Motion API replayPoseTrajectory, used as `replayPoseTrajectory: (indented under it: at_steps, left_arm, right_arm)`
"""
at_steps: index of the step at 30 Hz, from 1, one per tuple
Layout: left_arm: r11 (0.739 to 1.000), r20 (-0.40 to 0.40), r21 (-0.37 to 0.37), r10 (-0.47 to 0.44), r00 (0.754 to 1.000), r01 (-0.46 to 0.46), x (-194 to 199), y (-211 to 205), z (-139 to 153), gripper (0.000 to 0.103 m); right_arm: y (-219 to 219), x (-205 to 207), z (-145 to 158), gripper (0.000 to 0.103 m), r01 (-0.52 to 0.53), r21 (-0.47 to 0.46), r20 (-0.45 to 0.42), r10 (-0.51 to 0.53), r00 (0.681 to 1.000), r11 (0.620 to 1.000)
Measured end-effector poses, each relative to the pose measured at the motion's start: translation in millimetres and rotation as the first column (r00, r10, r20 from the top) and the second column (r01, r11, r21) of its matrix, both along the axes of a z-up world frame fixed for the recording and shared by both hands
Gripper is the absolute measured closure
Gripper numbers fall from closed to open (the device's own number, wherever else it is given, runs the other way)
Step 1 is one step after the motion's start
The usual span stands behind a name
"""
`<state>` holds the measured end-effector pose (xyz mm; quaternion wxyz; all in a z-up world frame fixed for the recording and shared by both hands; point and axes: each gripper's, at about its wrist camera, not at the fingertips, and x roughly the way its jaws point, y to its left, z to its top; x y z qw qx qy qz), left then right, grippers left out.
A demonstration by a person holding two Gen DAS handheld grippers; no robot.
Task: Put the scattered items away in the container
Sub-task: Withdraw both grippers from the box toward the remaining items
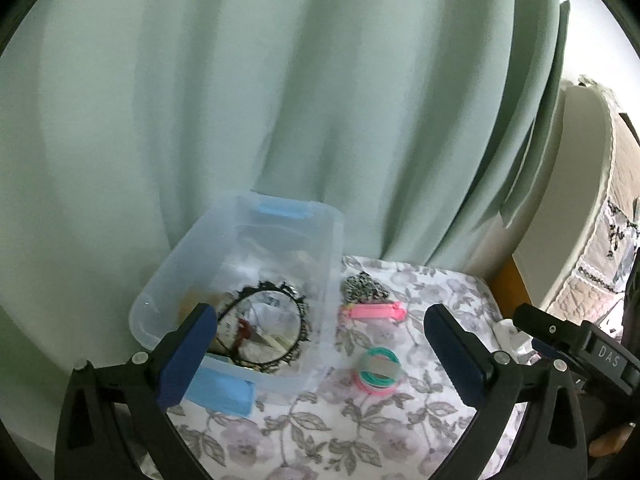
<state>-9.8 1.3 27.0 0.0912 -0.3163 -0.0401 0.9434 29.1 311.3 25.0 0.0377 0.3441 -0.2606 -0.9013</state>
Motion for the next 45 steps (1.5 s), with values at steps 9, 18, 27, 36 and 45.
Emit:
replayPoseTrajectory:
  at_steps: [9,18,27,36,45]
  left_arm:
    - [0.996,0.014,-0.047,-0.070,0.997,0.070,3,38,-2,0.000]
    - [0.995,0.053,0.017,-0.095,0.994,0.094,3,57,-12,0.000]
    - [0.987,0.112,0.069,-0.154,0.982,0.147,0,79,-31,0.000]
    - [0.977,0.186,0.088,-0.206,0.961,0.192,-8,106,-59,0.000]
    - [0.967,0.268,0.091,-0.253,0.930,0.237,-20,126,-94,0.000]
  right_arm:
    - [31,12,-10,0.000,0.050,-0.031,0.003,-0.050,0.999,0.998]
    - [54,20,-22,0.000,0.071,-0.080,-0.001,-0.071,0.997,0.994]
    - [73,23,-41,0.000,0.088,-0.117,0.026,-0.085,0.996,0.989]
    - [86,21,-61,0.000,0.086,-0.143,0.042,-0.081,0.996,0.986]
    - [97,13,-85,0.000,0.097,-0.144,0.088,-0.085,0.993,0.985]
